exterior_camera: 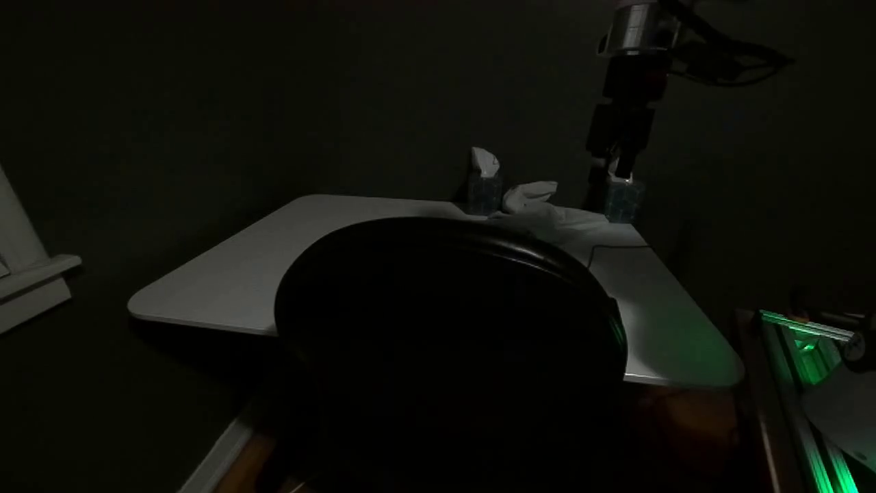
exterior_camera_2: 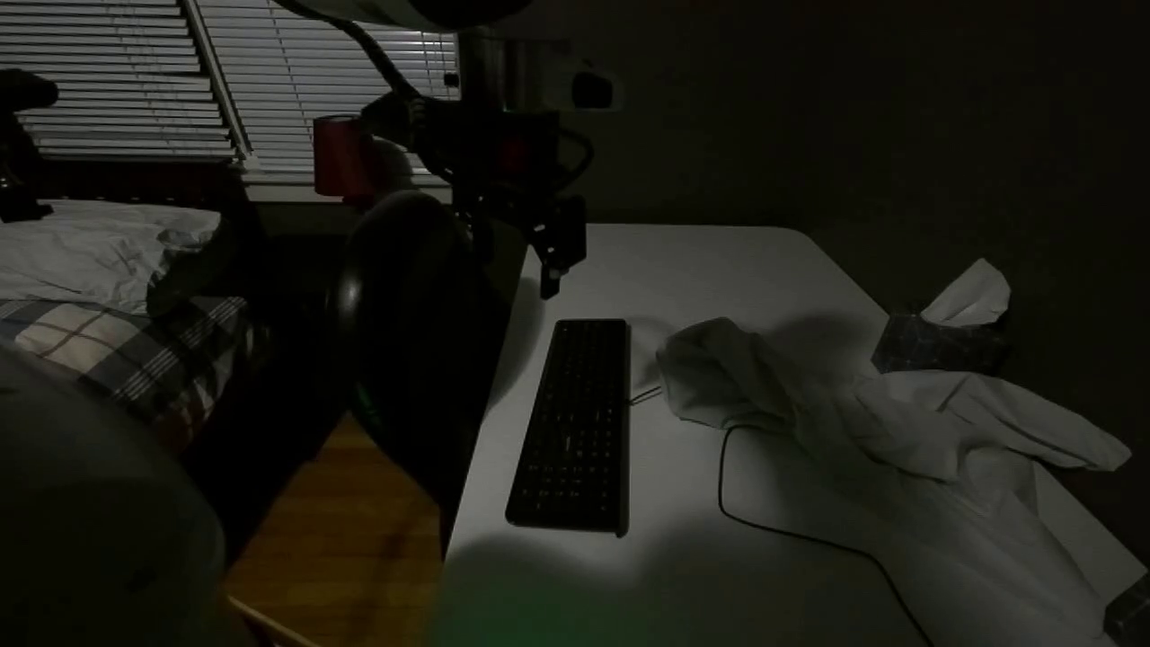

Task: Press the button on the keyboard

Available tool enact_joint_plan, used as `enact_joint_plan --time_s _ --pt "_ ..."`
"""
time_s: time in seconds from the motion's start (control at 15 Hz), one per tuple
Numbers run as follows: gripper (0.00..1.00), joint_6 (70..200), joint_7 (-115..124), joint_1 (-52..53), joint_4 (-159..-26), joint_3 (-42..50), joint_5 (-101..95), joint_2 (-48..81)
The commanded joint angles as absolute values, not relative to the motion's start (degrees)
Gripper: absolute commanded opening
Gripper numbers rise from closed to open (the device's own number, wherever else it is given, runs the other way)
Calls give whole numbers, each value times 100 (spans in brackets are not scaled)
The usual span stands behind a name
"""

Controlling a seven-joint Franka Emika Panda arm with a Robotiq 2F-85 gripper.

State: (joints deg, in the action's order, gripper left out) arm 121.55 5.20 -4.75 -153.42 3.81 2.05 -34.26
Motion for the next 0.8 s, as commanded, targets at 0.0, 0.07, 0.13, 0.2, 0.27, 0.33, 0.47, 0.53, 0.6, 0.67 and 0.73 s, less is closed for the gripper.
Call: enact_joint_plan --time_s 0.0,0.07,0.13,0.2,0.27,0.33,0.47,0.53,0.6,0.67,0.73 --pt "100 12231 -36 -282 -15147 505 385 -2967" --pt "100 12243 -180 -242 -15066 509 371 -2759" --pt "100 12268 -380 -184 -15009 550 399 -2607" --pt "100 12346 -497 -186 -14924 537 328 -2401" --pt "100 12482 -583 -201 -14818 510 229 -2178" --pt "100 12649 -636 -220 -14721 486 160 -1968" --pt "100 12986 -768 -254 -14445 465 16 -1466" --pt "100 13096 -878 -242 -14266 494 46 -1189" --pt "100 13161 -965 -233 -14113 511 100 -967" --pt "96 13206 -1073 -220 -13959 524 185 -756" --pt "72 13267 -1122 -216 -13814 504 228 -550"
